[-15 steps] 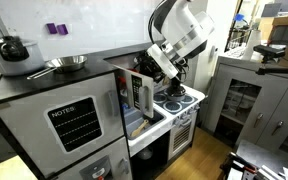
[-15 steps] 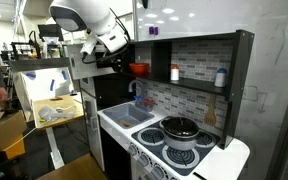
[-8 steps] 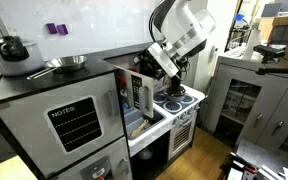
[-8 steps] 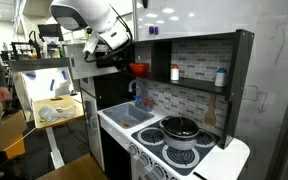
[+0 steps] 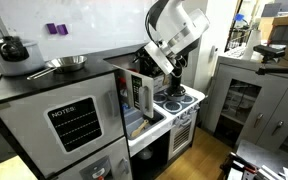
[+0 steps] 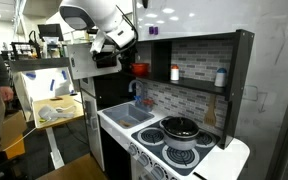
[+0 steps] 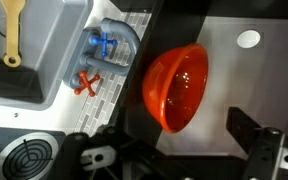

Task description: Pick up the orange bowl from the top shelf of the cabinet and put it in the sink. Close the door of the top shelf

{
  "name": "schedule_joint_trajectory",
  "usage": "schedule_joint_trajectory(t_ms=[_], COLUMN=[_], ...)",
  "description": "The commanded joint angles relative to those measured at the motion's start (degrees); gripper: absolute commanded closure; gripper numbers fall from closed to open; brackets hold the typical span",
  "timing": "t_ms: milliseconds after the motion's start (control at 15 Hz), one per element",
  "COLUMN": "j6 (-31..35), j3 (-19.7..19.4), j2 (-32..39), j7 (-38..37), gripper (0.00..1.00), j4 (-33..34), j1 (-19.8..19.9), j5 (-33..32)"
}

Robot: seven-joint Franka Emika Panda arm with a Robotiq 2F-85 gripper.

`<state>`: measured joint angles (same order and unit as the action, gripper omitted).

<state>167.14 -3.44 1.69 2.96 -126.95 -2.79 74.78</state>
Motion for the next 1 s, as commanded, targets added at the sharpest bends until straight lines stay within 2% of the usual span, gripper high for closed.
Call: schedule_joint_trajectory(t_ms=[0, 133, 200, 267, 933], j6=[0.6, 0.6, 0.7, 0.8, 1.2], j3=[0.2, 0.3, 0.3, 0.4, 0.9], j2=[2.6, 2.7, 2.8, 2.9, 4.9], j7=[3.6, 5.1, 5.5, 6.1, 7.3], gripper=[0.0, 0.0, 0.09, 0.28, 0.97], j4=[3.0, 3.0, 3.0, 3.1, 4.5], j1=[0.0, 0.0, -0.1, -0.1, -0.5], j5=[4.0, 5.6, 6.2, 6.9, 9.0])
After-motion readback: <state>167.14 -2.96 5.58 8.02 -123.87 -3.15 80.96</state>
